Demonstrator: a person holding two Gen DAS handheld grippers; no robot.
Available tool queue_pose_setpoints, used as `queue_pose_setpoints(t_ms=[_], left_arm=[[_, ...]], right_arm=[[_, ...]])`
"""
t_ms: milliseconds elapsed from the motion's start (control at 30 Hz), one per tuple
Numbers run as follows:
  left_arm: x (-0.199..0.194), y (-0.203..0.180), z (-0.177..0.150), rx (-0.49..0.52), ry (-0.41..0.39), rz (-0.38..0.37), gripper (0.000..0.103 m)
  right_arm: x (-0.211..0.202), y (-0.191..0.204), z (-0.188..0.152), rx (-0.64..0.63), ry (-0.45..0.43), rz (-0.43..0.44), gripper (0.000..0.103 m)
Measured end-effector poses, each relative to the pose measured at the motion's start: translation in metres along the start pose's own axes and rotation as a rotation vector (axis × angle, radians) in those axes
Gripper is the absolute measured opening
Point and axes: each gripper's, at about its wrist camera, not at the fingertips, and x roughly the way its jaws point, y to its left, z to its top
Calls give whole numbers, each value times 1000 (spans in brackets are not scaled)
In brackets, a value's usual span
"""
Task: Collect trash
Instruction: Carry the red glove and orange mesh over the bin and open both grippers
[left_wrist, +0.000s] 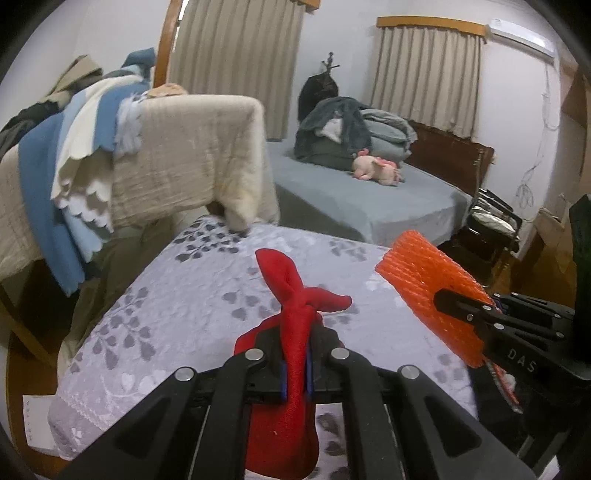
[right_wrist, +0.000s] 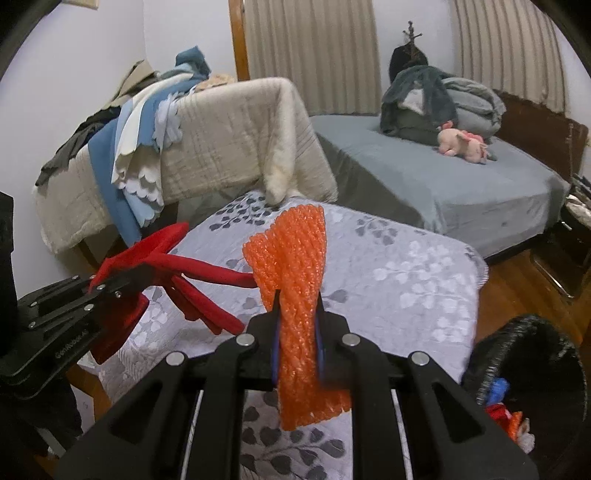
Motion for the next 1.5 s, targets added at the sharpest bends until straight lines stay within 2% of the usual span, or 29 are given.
queue_pose_setpoints(t_ms=[533,867,1500], left_arm=[[-24,-87,10,84,-31,-113,6],[-28,-143,10,155,-31,-196,6],[-14,-240,1,283,1,-369,6]], right_arm=[[-77,-56,-13,69,-84,-91,16],[-115,-106,-30,145,-123,-173,16],[-161,-190,-77,260,-114,-356,16]])
